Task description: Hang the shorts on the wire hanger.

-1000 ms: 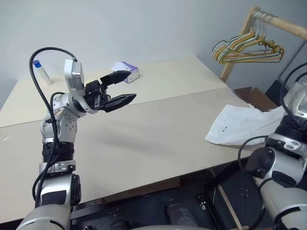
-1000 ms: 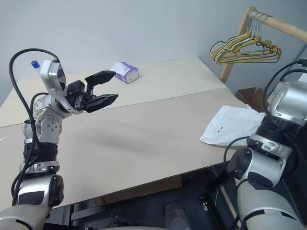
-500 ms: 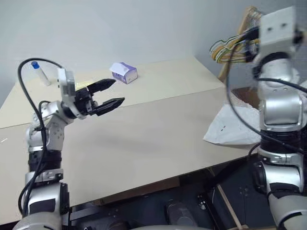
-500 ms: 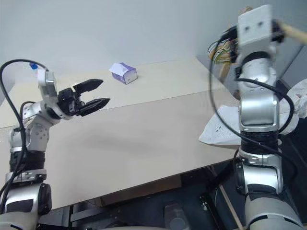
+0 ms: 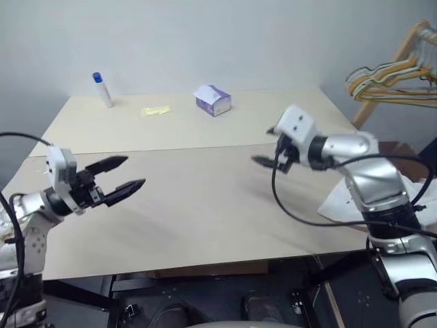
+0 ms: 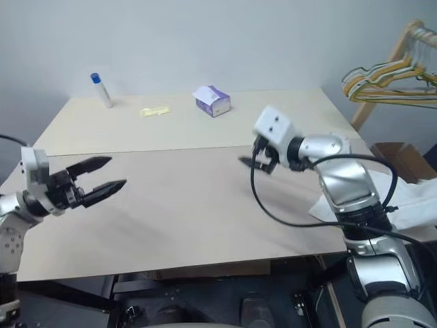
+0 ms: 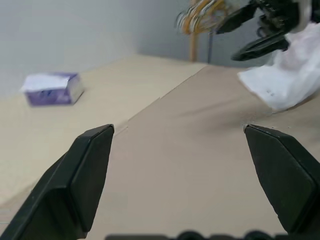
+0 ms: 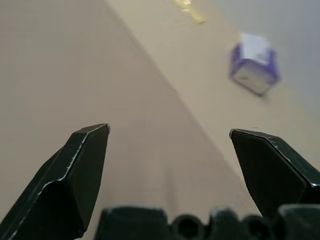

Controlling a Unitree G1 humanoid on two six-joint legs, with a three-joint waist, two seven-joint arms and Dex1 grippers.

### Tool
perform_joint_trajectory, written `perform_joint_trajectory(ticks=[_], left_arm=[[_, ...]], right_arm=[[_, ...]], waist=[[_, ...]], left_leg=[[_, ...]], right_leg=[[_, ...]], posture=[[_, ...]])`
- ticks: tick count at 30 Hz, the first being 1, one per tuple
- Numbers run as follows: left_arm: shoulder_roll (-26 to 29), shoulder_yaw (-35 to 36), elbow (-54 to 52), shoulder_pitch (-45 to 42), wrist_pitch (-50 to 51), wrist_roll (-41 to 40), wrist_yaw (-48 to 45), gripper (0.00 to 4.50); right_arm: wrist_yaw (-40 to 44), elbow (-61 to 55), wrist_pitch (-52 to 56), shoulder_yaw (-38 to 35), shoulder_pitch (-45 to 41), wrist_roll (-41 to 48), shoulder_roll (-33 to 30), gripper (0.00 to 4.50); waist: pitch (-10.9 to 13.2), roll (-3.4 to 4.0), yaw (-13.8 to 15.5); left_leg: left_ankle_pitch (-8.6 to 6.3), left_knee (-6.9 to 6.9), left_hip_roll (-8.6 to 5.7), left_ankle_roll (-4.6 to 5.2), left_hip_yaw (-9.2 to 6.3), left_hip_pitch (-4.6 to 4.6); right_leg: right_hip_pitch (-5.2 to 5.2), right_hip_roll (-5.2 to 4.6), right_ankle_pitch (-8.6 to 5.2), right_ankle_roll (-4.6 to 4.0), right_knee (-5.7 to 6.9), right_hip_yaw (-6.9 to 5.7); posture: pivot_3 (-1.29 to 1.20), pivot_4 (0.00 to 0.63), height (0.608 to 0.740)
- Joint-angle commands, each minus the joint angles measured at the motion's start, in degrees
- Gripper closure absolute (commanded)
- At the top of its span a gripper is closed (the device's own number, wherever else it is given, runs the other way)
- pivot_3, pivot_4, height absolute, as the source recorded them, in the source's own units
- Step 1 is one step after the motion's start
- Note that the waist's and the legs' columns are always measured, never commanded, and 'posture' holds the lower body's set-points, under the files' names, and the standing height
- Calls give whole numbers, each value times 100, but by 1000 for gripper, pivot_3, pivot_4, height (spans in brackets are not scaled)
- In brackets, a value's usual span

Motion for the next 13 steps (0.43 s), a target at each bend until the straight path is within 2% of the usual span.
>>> perform_joint_trajectory(ticks=[1,7,13], left_arm=[[77,39,-258,-64,-140,18,81,0],[22,-174,-110,-398,-112,32,115,0],[52,-319,5,-574,-52,10,24,0]], right_arm=[[-125,-81,-63,-74,-73,-149,68,14],[-373,-53,133,-105,84,-286,169,14],[-394,-285,257,-131,246,-307,131,14]], waist=[[1,-1,135],[0,-3,348],[-1,-5,336]], left_leg=[[1,1,0,-1,0,-8],[4,1,0,-6,0,-9],[4,1,0,-6,-1,-16]], right_leg=[[-5,0,2,-3,0,-2],[-3,0,6,-9,-4,-8],[-4,1,6,-9,-8,-11]], posture=[[46,0,740],[37,0,740],[31,0,740]])
